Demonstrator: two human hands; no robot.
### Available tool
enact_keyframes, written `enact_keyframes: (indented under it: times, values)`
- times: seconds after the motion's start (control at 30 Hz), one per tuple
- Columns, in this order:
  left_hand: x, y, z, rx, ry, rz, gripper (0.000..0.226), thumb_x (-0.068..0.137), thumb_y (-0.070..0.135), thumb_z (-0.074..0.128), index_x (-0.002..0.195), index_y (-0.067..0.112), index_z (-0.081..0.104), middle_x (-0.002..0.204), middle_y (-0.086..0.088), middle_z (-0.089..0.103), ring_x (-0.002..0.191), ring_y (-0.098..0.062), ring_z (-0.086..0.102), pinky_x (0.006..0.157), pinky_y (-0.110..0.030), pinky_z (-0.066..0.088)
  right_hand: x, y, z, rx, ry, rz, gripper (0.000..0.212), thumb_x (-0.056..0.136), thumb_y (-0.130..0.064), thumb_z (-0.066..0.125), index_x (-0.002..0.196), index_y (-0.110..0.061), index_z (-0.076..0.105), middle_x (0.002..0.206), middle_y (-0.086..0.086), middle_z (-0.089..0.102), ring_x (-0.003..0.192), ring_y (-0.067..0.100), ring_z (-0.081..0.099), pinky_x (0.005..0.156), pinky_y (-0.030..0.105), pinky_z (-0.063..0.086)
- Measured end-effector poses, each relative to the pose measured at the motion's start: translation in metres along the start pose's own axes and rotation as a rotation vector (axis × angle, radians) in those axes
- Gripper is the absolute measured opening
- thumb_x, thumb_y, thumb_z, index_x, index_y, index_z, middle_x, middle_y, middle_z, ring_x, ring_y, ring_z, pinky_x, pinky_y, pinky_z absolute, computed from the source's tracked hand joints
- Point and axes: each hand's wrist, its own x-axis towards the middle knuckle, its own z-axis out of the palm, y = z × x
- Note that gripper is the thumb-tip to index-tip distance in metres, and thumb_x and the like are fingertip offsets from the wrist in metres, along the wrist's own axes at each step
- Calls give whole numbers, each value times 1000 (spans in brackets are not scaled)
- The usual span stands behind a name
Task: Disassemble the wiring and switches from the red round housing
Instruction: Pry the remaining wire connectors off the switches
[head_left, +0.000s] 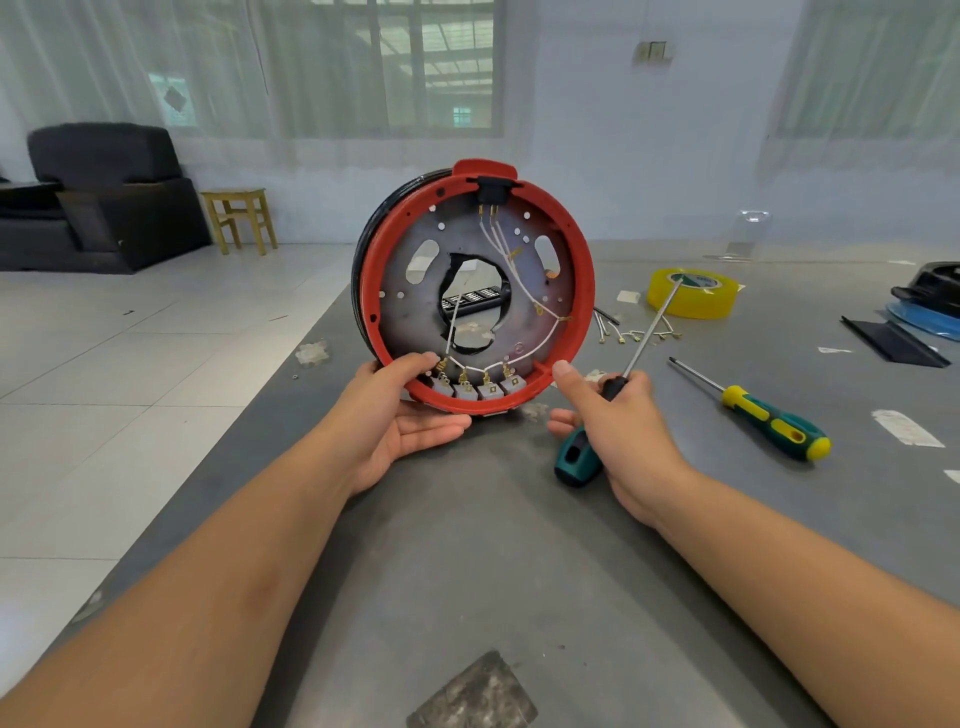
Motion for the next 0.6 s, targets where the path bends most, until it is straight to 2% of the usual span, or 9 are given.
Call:
enact_keyframes:
  times: [0.13, 0.23, 0.33, 0.4, 0.47, 0.6]
  values:
    - [-2, 3, -1, 68, -19, -56, 52, 97, 38, 70, 138, 10, 53, 104, -26, 78, 91, -39, 80, 62, -35, 64, 6, -4, 5, -21, -83, 24, 84, 53, -72, 82, 109, -22, 43, 112, 3, 70, 81, 18, 78, 91, 49, 59]
    - [-2, 4, -1, 112, -23, -83, 50, 97, 44, 68, 131, 7, 62, 102, -25, 79, 87, -34, 81, 59, -31, 63, 9, -3, 6, 60, -130, 27, 88, 53, -64, 86, 114, -16, 46, 104, 4, 77, 85, 27, 78, 94, 55, 56]
    - [-2, 4, 1, 115, -15, -80, 57, 94, 51, 72, 131, 9, 63, 101, -26, 79, 86, -34, 81, 59, -31, 63, 12, -1, 4, 100, -162, 27, 75, 64, -51, 86, 117, -12, 51, 97, 5, 79, 85, 29, 77, 88, 48, 60]
    - [-3, 3, 5, 95, -5, -64, 62, 89, 57, 76, 131, 13, 62, 101, -25, 79, 86, -34, 81, 61, -32, 63, 15, 1, 6, 137, -159, 26, 54, 77, -38, 82, 115, -10, 55, 96, 9, 78, 77, 24, 76, 70, 34, 61]
    - [-3, 1, 11, 57, 15, -40, 65, 86, 57, 80, 130, 12, 63, 100, -25, 79, 87, -34, 80, 63, -33, 64, 18, 0, 11, 160, -101, 37, 35, 87, -27, 76, 111, -10, 57, 95, 10, 78, 70, 21, 74, 60, 25, 56]
    - [-4, -5, 24, -19, -19, -28, 51, 92, 43, 79, 126, 9, 63, 103, -24, 79, 92, -36, 80, 65, -33, 64, 23, -3, 25, 171, -16, 44, 31, 87, -22, 72, 110, -9, 57, 89, 9, 77, 62, 16, 73, 59, 25, 55]
